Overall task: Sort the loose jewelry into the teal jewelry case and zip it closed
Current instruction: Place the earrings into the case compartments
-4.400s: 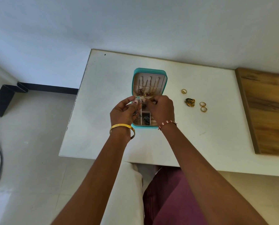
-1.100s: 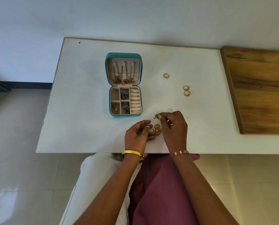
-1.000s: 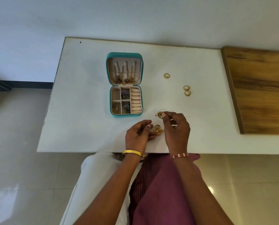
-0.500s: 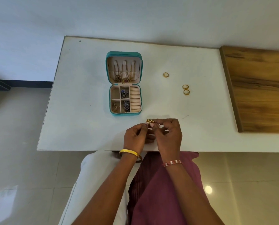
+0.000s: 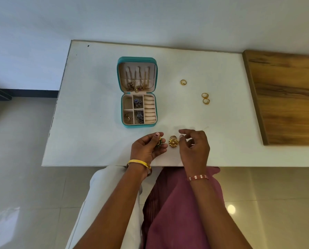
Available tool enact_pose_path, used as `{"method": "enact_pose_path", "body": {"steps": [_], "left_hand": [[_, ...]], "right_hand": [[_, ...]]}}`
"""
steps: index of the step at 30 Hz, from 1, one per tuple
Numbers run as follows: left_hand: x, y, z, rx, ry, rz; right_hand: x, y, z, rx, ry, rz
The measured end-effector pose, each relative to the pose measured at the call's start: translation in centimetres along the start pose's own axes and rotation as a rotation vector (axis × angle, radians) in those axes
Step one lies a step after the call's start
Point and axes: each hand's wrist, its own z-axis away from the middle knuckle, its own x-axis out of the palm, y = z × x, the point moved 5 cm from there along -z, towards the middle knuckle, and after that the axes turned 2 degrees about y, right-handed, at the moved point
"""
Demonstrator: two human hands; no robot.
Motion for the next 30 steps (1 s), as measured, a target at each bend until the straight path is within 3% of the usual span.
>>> {"method": "enact_pose_path", "body": {"steps": [7,24,30], "left_hand": [[-0.1,0.0,-0.2,0.033,0.019,0.017],[-0.2,-0.2,-0.4,0.011,-0.003,0.013],[-0.2,-0.2,-0.3,0.019,-0.017,-0.013]], "right_hand": [[1.4,1.0,0.2,0.009,-0.203,0.315],[0.6,1.1,-1.0,0.004,-0.077,0.213],[0.9,1.4,-1.0,0.014,-0.137,0.288]]}}
